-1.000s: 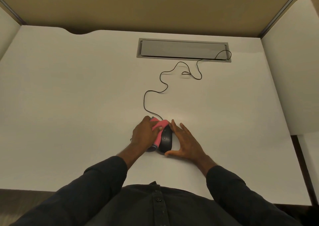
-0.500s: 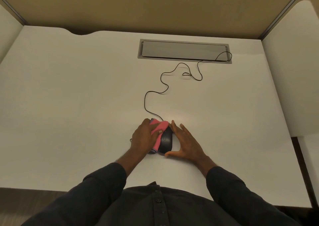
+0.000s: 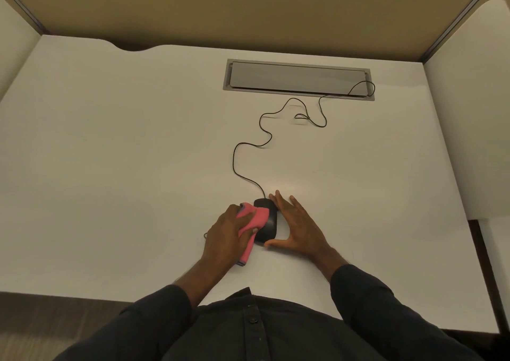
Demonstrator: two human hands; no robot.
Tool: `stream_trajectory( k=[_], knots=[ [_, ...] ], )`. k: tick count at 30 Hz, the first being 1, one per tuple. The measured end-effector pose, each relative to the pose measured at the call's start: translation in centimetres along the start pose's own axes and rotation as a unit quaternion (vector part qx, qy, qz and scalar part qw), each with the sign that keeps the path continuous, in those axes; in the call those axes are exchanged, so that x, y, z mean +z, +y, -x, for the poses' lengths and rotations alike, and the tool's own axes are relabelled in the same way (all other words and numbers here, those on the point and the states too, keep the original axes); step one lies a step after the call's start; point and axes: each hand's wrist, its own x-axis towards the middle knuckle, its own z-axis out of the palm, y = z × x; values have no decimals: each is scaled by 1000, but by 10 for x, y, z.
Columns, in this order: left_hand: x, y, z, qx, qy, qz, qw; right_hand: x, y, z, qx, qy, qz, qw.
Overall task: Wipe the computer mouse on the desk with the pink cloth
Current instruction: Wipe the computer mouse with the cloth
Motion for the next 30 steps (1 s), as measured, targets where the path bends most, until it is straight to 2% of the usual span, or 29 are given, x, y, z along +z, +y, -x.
stream_trajectory(
  k=[8,13,22,30],
  knots=[
    [10,-12,26,71,-9,-67,995,0,-1,0,2,3,-9,1000],
    [12,-11,36,88,7,-49,995,1,0,-2,0,-1,-14,1000],
    [9,-8,27,62,2,-41,997,-1,-2,-1,-12,32,-14,999],
    [8,-2,18,-6,-1,-6,1000,-1,-1,1,2,5,-16,1000]
  ],
)
